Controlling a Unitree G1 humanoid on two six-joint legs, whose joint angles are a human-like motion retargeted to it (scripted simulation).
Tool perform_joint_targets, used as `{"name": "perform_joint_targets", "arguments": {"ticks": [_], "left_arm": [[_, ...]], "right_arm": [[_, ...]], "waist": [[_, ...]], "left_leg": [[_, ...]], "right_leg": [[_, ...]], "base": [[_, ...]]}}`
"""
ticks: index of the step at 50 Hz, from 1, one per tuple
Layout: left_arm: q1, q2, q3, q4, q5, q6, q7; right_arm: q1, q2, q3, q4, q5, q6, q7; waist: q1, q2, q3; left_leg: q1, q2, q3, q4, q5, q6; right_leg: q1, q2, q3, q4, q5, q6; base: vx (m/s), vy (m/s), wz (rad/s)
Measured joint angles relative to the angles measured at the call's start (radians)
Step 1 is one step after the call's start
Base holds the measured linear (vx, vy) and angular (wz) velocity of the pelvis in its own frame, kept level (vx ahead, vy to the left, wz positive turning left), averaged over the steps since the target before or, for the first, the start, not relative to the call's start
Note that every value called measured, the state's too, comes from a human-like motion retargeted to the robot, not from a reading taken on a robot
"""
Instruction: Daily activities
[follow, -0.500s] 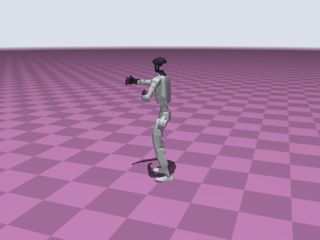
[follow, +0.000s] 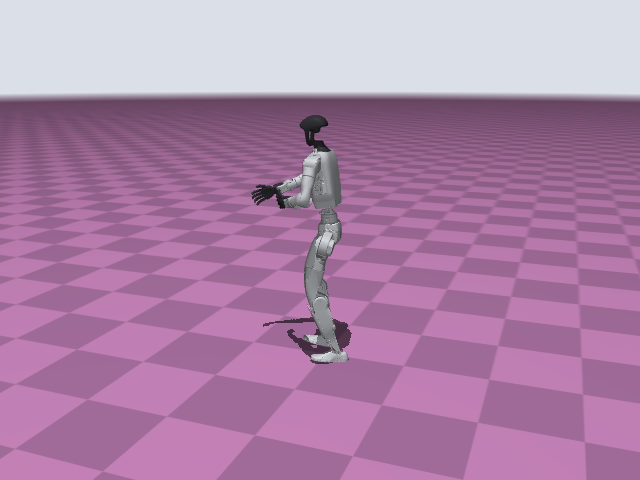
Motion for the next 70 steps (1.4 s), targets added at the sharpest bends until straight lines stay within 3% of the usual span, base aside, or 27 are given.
{"name": "perform_joint_targets", "arguments": {"ticks": [8, 20, 46, 55, 70], "left_arm": [[0.031, 0.007, 0.035, 0.002, 0.056, -0.001, 0.051], [0.047, 0.016, 0.06, -0.008, 0.092, -0.007, 0.044], [0.094, 0.052, 0.042, -0.022, -0.004, -0.03, 0.039], [0.119, 0.06, 0.042, 0.007, 0.023, -0.047, 0.118], [0.186, 0.038, 0.066, 0.034, 0.038, -0.07, 0.191]], "right_arm": [[-0.062, 0.037, 0.057, 0.057, -0.113, 0.012, -0.008], [-0.172, 0.058, 0.074, 0.109, -0.106, 0.004, -0.003], [-0.159, 0.119, -0.047, 0.092, 0.126, -0.024, -0.053], [-0.196, 0.173, -0.023, 0.158, 0.061, -0.033, -0.091], [-0.197, 0.15, -0.02, 0.095, -0.044, -0.068, -0.141]], "waist": [[0.024, -0.015, 0.009], [0.036, -0.026, 0.012], [-0.011, 0.002, 0.024], [0.02, 0.007, 0.045], [0.046, 0.015, 0.077]], "left_leg": [[0.002, -0.003, 0.006, 0.021, -0.003, 0.008], [-0.007, 0.004, 0.031, 0.062, -0.022, 0.023], [0.04, 0.014, 0.081, 0.062, -0.038, 0.032], [0.054, 0.011, 0.083, 0.07, -0.031, 0.03], [0.058, 0.037, 0.051, 0.138, -0.041, 0.045]], "right_leg": [[-0.001, -0.005, 0.01, 0.018, -0.014, -0.004], [-0.015, -0.002, 0.034, 0.043, -0.022, -0.005], [0.004, 0.023, 0.092, 0.035, -0.017, 0.01], [0.017, 0.024, 0.103, 0.036, -0.036, 0.003], [0.059, 0.046, 0.098, 0.026, -0.054, -0.01]], "base": [[0.0, 0.0, 0.0], [0.0, 0.0, 0.0], [0.0, 0.0, 0.0], [0.0, 0.0, 0.0], [0.0, 0.0, 0.0]]}}
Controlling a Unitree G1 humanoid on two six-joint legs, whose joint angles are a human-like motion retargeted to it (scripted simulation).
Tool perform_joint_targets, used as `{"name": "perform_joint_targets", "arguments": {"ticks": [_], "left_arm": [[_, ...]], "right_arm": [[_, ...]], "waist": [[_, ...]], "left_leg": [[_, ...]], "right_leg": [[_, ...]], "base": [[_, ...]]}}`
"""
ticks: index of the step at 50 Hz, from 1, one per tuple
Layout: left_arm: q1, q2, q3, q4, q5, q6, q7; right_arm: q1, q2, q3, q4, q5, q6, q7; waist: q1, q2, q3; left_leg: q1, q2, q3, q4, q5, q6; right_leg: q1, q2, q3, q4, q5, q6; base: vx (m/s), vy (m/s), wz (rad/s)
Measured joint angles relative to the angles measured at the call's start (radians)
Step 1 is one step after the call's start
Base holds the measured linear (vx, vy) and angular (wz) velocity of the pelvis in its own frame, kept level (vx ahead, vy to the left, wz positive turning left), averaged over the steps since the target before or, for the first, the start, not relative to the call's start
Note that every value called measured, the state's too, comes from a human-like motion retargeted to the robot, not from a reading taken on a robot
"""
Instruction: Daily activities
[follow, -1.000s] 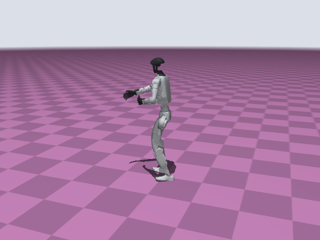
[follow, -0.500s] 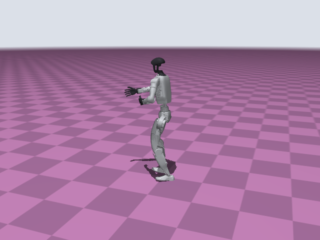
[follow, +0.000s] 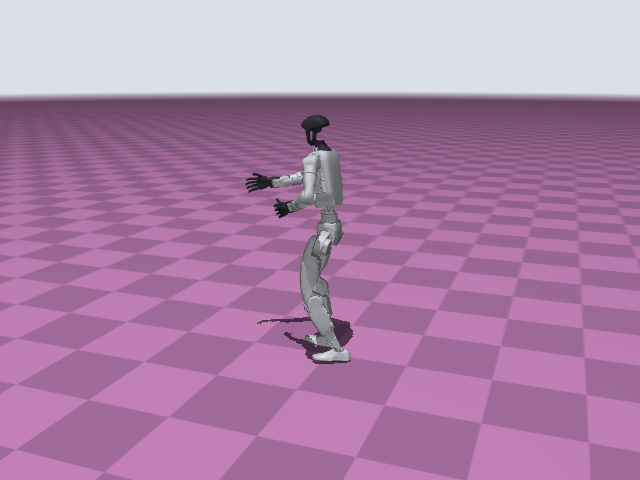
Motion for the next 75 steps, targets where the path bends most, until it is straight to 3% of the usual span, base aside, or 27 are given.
{"name": "perform_joint_targets", "arguments": {"ticks": [17, 28, 40, 47, 51, 55, 59, 64, 68, 70, 72, 75], "left_arm": [[0.084, -0.051, -0.009, 0.113, 0.036, 0.014, -0.039], [0.152, -0.011, -0.009, 0.395, 0.22, 0.014, -0.127], [0.188, 0.023, 0.137, 0.649, 0.467, -0.019, -0.197], [0.15, 0.004, 0.221, 0.825, 0.552, -0.031, -0.198], [0.103, -0.012, 0.229, 0.891, 0.581, -0.033, -0.193], [0.043, -0.033, 0.203, 0.893, 0.601, -0.037, -0.187], [0.015, -0.055, 0.177, 0.83, 0.608, -0.049, -0.18], [-0.001, -0.075, 0.158, 0.76, 0.601, -0.057, -0.18], [-0.001, -0.084, 0.151, 0.754, 0.589, -0.052, -0.186], [0.005, -0.09, 0.152, 0.764, 0.582, -0.044, -0.188], [0.014, -0.095, 0.154, 0.772, 0.576, -0.034, -0.195], [0.026, -0.088, 0.153, 0.77, 0.57, -0.025, -0.214]], "right_arm": [[0.165, -0.074, -0.021, -0.07, -0.265, -0.045, -0.078], [0.248, -0.15, 0.033, -0.132, -0.605, -0.072, -0.033], [0.389, -0.302, 0.031, -0.22, -0.956, -0.153, 0.023], [0.519, -0.342, -0.047, -0.219, -1.045, -0.177, 0.004], [0.591, -0.32, -0.092, -0.202, -1.036, -0.184, 0.0], [0.661, -0.287, -0.133, -0.19, -0.994, -0.194, 0.012], [0.733, -0.264, -0.153, -0.203, -0.944, -0.2, 0.031], [0.804, -0.255, -0.179, -0.245, -0.871, -0.198, 0.05], [0.818, -0.257, -0.196, -0.278, -0.812, -0.19, 0.054], [0.8, -0.255, -0.192, -0.291, -0.79, -0.184, 0.048], [0.764, -0.256, -0.172, -0.296, -0.781, -0.18, 0.042], [0.692, -0.266, -0.135, -0.29, -0.78, -0.177, 0.036]], "waist": [[0.01, 0.012, 0.032], [0.033, 0.009, 0.047], [0.03, -0.006, 0.066], [-0.009, -0.027, 0.081], [-0.031, -0.043, 0.094], [-0.059, -0.056, 0.099], [-0.091, -0.063, 0.098], [-0.121, -0.067, 0.095], [-0.125, -0.067, 0.103], [-0.101, -0.055, 0.127], [-0.062, -0.028, 0.152], [-0.014, -0.005, 0.166]], "left_leg": [[0.043, 0.019, -0.046, 0.068, -0.017, 0.018], [0.075, 0.015, -0.054, 0.093, -0.018, 0.036], [0.08, -0.009, -0.028, 0.099, -0.046, 0.079], [0.074, -0.049, 0.01, 0.083, -0.07, 0.1], [0.076, -0.069, 0.05, 0.082, -0.091, 0.106], [0.076, -0.095, 0.068, 0.063, -0.107, 0.117], [0.092, -0.106, 0.076, 0.043, -0.111, 0.113], [0.114, -0.098, 0.084, 0.053, -0.128, 0.102], [0.094, -0.051, 0.071, 0.163, -0.129, 0.085], [0.024, -0.03, -0.04, 0.306, -0.121, 0.059], [-0.08, -0.037, -0.173, 0.487, -0.218, 0.076], [-0.199, -0.006, -0.212, 0.663, -0.228, 0.095]], "right_leg": [[0.077, 0.024, 0.001, 0.002, -0.035, -0.014], [0.121, 0.023, 0.004, -0.004, -0.056, -0.013], [0.089, -0.004, 0.006, 0.055, -0.088, 0.002], [-0.007, -0.05, 0.001, 0.199, -0.107, 0.035], [-0.094, -0.145, -0.096, 0.38, -0.104, 0.021], [-0.187, -0.239, -0.136, 0.498, -0.104, 0.005], [-0.236, -0.255, -0.114, 0.488, -0.075, 0.025], [-0.25, -0.236, -0.09, 0.462, -0.063, 0.036], [-0.244, -0.189, -0.072, 0.479, -0.124, 0.008], [-0.234, -0.124, -0.057, 0.496, -0.15, -0.016], [-0.23, -0.046, -0.046, 0.512, -0.171, -0.041], [-0.234, 0.003, -0.035, 0.518, -0.193, -0.061]], "base": [[0.02, 0.0, -0.01], [0.06, 0.02, -0.07], [0.03, 0.08, -0.12], [-0.03, 0.1, -0.24], [-0.03, 0.05, -0.57], [0.03, 0.02, -0.42], [0.1, -0.05, -0.36], [0.18, -0.12, -0.5], [0.22, -0.17, -0.71], [0.2, -0.18, -1.46], [0.19, -0.13, -1.49], [0.22, -0.07, -0.8]]}}
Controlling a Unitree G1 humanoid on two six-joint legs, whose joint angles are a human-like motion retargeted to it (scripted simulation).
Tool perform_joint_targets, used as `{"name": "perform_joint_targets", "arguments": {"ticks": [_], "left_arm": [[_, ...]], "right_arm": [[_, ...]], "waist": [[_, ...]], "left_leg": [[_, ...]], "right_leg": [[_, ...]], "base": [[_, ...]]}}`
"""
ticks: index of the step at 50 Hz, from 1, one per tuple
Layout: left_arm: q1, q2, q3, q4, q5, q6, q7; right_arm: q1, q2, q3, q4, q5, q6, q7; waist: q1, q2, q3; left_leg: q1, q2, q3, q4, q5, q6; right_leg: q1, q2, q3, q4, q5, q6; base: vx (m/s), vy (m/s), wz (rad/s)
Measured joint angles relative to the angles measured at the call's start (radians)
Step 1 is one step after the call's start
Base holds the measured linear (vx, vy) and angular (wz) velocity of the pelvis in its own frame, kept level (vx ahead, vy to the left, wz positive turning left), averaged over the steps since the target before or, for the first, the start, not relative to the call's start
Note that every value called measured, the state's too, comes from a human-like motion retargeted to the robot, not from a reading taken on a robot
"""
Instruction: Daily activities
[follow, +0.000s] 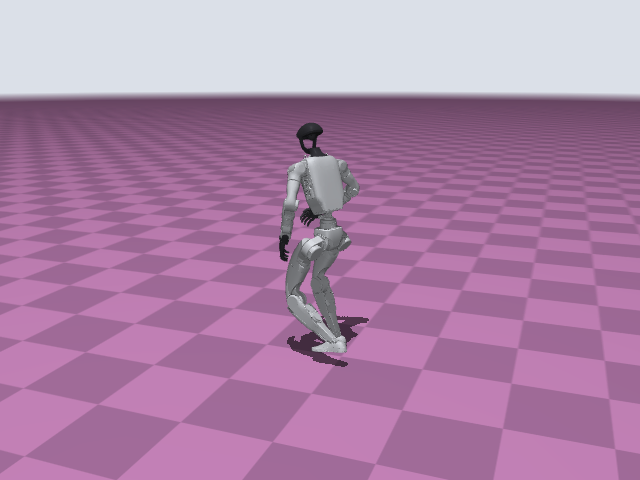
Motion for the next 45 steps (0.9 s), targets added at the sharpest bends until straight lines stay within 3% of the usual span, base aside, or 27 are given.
{"name": "perform_joint_targets", "arguments": {"ticks": [4, 8, 12, 15, 18, 26, 28, 31, 36, 41, 45], "left_arm": [[0.018, 0.053, 0.027, -0.068, -0.033, 0.004, -0.048], [0.053, 0.116, 0.051, -0.196, -0.046, -0.008, -0.08], [0.042, 0.157, 0.063, -0.308, -0.033, -0.027, -0.072], [-0.012, 0.183, 0.066, -0.382, -0.008, -0.031, -0.038], [-0.093, 0.179, 0.061, -0.42, 0.015, -0.028, 0.009], [-0.162, 0.08, 0.014, -0.355, -0.017, -0.031, -0.007], [-0.136, 0.062, -0.004, -0.324, -0.028, -0.016, -0.034], [-0.091, 0.042, -0.03, -0.267, -0.028, 0.016, -0.078], [-0.04, 0.033, -0.03, -0.21, -0.031, 0.061, -0.163], [0.055, 0.107, 0.044, -0.345, -0.101, 0.059, -0.227], [0.122, 0.176, 0.103, -0.494, -0.163, 0.039, -0.243]], "right_arm": [[-0.066, -0.006, 0.047, 0.03, 0.026, 0.011, 0.011], [-0.005, -0.025, 0.054, 0.021, 0.039, 0.012, 0.058], [0.086, -0.06, 0.059, -0.025, 0.043, 0.001, 0.097], [0.161, -0.083, 0.042, -0.074, 0.044, -0.011, 0.113], [0.235, -0.089, -0.01, -0.122, 0.046, -0.02, 0.115], [0.322, -0.045, -0.157, -0.234, 0.146, -0.003, 0.071], [0.308, -0.029, -0.166, -0.254, 0.171, 0.001, 0.06], [0.239, -0.02, -0.164, -0.276, 0.2, 0.012, 0.046], [0.007, -0.019, -0.104, -0.272, 0.258, 0.035, 0.03], [-0.098, -0.016, -0.054, -0.281, 0.374, 0.045, 0.05], [-0.06, -0.042, -0.047, -0.344, 0.446, 0.045, 0.102]], "waist": [[0.064, 0.015, -0.026], [0.086, 0.003, -0.075], [0.046, -0.014, -0.103], [0.006, -0.031, -0.099], [-0.038, -0.038, -0.084], [-0.088, 0.018, -0.093], [-0.075, 0.034, -0.104], [-0.057, 0.056, -0.106], [0.024, 0.087, -0.1], [0.14, 0.058, -0.146], [0.19, 0.016, -0.177]], "left_leg": [[-0.116, -0.072, -0.031, -0.169, -0.004, -0.014], [-0.07, -0.181, -0.051, -0.484, 0.1, -0.043], [0.01, -0.225, -0.06, -0.521, 0.082, -0.021], [0.067, -0.24, -0.07, -0.462, 0.016, 0.01], [0.128, -0.241, -0.085, -0.428, -0.041, 0.019], [0.315, -0.178, -0.156, -0.443, -0.033, -0.048], [0.327, -0.169, -0.191, -0.356, -0.045, -0.059], [0.31, -0.089, -0.163, -0.136, 0.027, -0.082], [0.129, 0.017, -0.119, 0.152, 0.094, -0.041], [-0.037, -0.038, -0.065, -0.081, 0.099, -0.05], [-0.032, -0.129, -0.039, -0.461, 0.198, -0.099]], "right_leg": [[0.011, 0.02, 0.024, -0.093, 0.057, 0.019], [0.054, -0.015, 0.033, -0.155, 0.125, 0.064], [0.015, -0.064, 0.025, 0.087, 0.192, 0.111], [-0.053, -0.127, 0.007, 0.348, 0.214, 0.1], [-0.122, -0.15, 0.013, 0.432, 0.231, 0.098], [-0.112, -0.054, 0.013, -0.018, 0.291, 0.122], [-0.094, -0.021, 0.001, -0.018, 0.243, 0.09], [-0.08, 0.012, -0.015, 0.053, 0.153, 0.044], [-0.017, 0.051, -0.025, 0.027, 0.084, 0.014], [0.116, 0.013, -0.037, -0.199, 0.238, 0.074], [0.242, -0.03, -0.027, -0.306, 0.311, 0.139]], "base": [[0.27, -0.01, -0.51], [0.33, 0.03, -0.13], [0.36, 0.03, 0.11], [0.39, 0.02, 0.02], [0.44, -0.02, 0.06], [0.53, -0.13, -0.39], [0.54, -0.15, -0.84], [0.52, -0.1, -0.59], [0.48, -0.04, -0.54], [0.51, 0.05, -0.48], [0.52, 0.09, -0.23]]}}
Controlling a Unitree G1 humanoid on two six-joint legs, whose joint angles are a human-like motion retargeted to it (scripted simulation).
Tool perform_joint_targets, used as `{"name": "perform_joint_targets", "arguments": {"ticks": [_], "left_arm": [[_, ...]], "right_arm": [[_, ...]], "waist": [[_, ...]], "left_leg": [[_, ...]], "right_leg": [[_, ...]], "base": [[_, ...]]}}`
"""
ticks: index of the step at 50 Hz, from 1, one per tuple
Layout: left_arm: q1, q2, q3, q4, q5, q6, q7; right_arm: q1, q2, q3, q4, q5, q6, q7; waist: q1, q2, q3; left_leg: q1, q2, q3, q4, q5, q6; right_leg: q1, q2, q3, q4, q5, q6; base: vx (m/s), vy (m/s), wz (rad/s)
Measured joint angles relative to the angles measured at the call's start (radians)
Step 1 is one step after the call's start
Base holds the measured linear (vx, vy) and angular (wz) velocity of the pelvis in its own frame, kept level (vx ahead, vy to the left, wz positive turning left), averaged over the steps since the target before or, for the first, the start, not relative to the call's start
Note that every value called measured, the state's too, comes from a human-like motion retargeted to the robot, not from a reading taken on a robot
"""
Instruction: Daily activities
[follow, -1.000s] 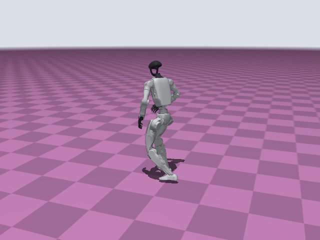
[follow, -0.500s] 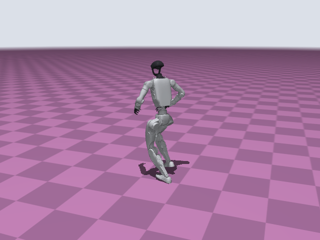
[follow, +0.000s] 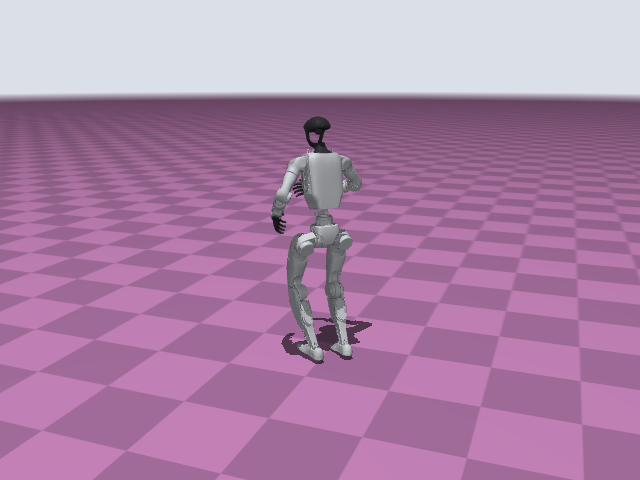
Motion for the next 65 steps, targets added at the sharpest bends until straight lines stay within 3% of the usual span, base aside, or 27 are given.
{"name": "perform_joint_targets", "arguments": {"ticks": [3, 7, 10, 13, 17, 22, 25, 30, 35, 42, 49, 53, 54, 58, 65], "left_arm": [[0.026, 0.037, 0.03, -0.091, -0.035, -0.013, 0.006], [0.03, 0.062, 0.053, -0.16, -0.011, -0.038, 0.035], [-0.024, 0.067, 0.059, -0.161, 0.064, -0.043, 0.076], [-0.089, 0.036, 0.026, -0.127, 0.08, -0.032, 0.1], [-0.124, -0.006, 0.0, -0.123, 0.03, -0.023, 0.105], [-0.134, -0.04, -0.026, -0.141, -0.074, -0.031, 0.102], [-0.16, -0.05, -0.059, -0.135, -0.131, -0.024, 0.101], [-0.186, -0.083, -0.109, -0.092, -0.197, 0.011, 0.104], [-0.242, -0.147, -0.152, 0.02, -0.243, 0.05, 0.114], [-0.288, -0.211, -0.196, 0.112, -0.313, 0.071, 0.128], [-0.326, -0.188, -0.18, 0.081, -0.342, 0.054, 0.152], [-0.331, -0.155, -0.162, 0.025, -0.338, 0.038, 0.156], [-0.331, -0.147, -0.157, 0.011, -0.337, 0.034, 0.157], [-0.326, -0.122, -0.145, -0.042, -0.32, 0.022, 0.156], [-0.305, -0.103, -0.114, -0.081, -0.32, 0.026, 0.13]], "right_arm": [[0.048, -0.025, -0.001, -0.069, 0.038, -0.007, 0.024], [0.127, -0.025, -0.012, -0.124, 0.03, -0.015, 0.04], [0.183, 0.003, -0.034, -0.115, -0.015, -0.003, 0.042], [0.22, 0.021, -0.048, -0.092, -0.014, 0.007, 0.047], [0.242, -0.004, -0.079, -0.12, 0.04, -0.007, 0.025], [0.24, -0.026, -0.125, -0.157, 0.11, -0.027, -0.022], [0.22, -0.024, -0.133, -0.149, 0.14, -0.025, -0.045], [0.187, 0.012, -0.098, -0.079, 0.149, 0.002, -0.072], [0.121, 0.129, -0.03, 0.13, 0.138, 0.053, -0.096], [0.11, 0.275, 0.019, 0.353, 0.194, 0.069, -0.115], [0.145, 0.29, -0.028, 0.343, 0.23, 0.034, -0.168], [0.144, 0.269, -0.061, 0.26, 0.241, 0.003, -0.195], [0.139, 0.262, -0.067, 0.237, 0.238, -0.006, -0.201], [0.106, 0.238, -0.082, 0.155, 0.204, -0.029, -0.216], [-0.026, 0.21, -0.042, 0.123, 0.07, -0.021, -0.233]], "waist": [[0.01, -0.02, -0.022], [0.003, -0.046, -0.021], [-0.022, -0.074, 0.028], [-0.062, -0.096, 0.046], [-0.117, -0.071, 0.042], [-0.157, -0.025, 0.04], [-0.155, -0.009, 0.047], [-0.119, -0.012, 0.062], [-0.078, 0.001, 0.097], [-0.045, 0.034, 0.091], [-0.059, 0.026, 0.11], [-0.074, 0.013, 0.124], [-0.073, 0.012, 0.125], [-0.056, 0.005, 0.118], [0.001, -0.032, 0.094]], "left_leg": [[0.028, -0.027, 0.026, -0.087, 0.025, -0.004], [0.045, -0.019, 0.061, 0.096, -0.135, 0.073], [0.052, -0.016, 0.079, 0.246, -0.266, 0.129], [0.078, -0.04, 0.081, 0.237, -0.286, 0.146], [0.149, -0.041, 0.042, 0.109, -0.237, 0.103], [0.244, -0.019, -0.04, -0.038, -0.132, 0.024], [0.288, -0.007, -0.068, -0.061, -0.137, 0.014], [0.342, -0.029, -0.15, 0.036, -0.281, 0.026], [0.368, -0.042, -0.205, 0.167, -0.296, -0.005], [0.392, -0.057, -0.251, 0.152, -0.233, -0.031], [0.441, -0.142, -0.354, 0.034, -0.232, -0.01], [0.453, -0.16, -0.344, -0.044, -0.177, -0.015], [0.454, -0.159, -0.335, -0.062, -0.163, -0.018], [0.453, -0.157, -0.298, -0.106, -0.13, -0.024], [0.483, -0.174, -0.255, -0.191, -0.096, -0.017]], "right_leg": [[0.059, -0.039, -0.029, 0.064, -0.077, -0.006], [0.1, -0.122, -0.085, 0.31, -0.218, -0.044], [0.061, -0.185, -0.091, 0.574, -0.224, -0.06], [-0.051, -0.216, -0.055, 0.706, -0.19, -0.069], [-0.186, -0.175, -0.027, 0.622, -0.14, -0.065], [-0.26, -0.083, 0.002, 0.304, -0.042, -0.018], [-0.264, -0.044, 0.021, 0.143, 0.009, 0.007], [-0.279, -0.034, 0.019, 0.22, -0.07, -0.029], [-0.279, -0.014, 0.012, 0.345, -0.178, -0.071], [-0.259, 0.029, 0.021, 0.308, -0.143, -0.069], [-0.257, 0.057, 0.069, 0.262, -0.037, -0.002], [-0.273, 0.048, 0.071, 0.242, 0.092, 0.066], [-0.275, 0.027, 0.052, 0.251, 0.099, 0.057], [-0.259, -0.075, -0.034, 0.315, 0.069, -0.002], [-0.157, -0.127, -0.042, 0.281, -0.003, 0.007]], "base": [[0.46, 0.08, -0.24], [0.39, 0.07, -0.42], [0.34, 0.05, -0.37], [0.3, 0.02, -0.2], [0.31, -0.04, -0.2], [0.31, -0.11, -0.19], [0.31, -0.15, -0.28], [0.3, -0.17, -0.38], [0.24, -0.1, -0.4], [0.09, 0.05, -0.57], [-0.11, 0.16, -0.74], [-0.19, 0.14, -0.77], [-0.19, 0.12, -0.91], [-0.16, 0.07, -0.97], [-0.08, -0.06, -0.91]]}}
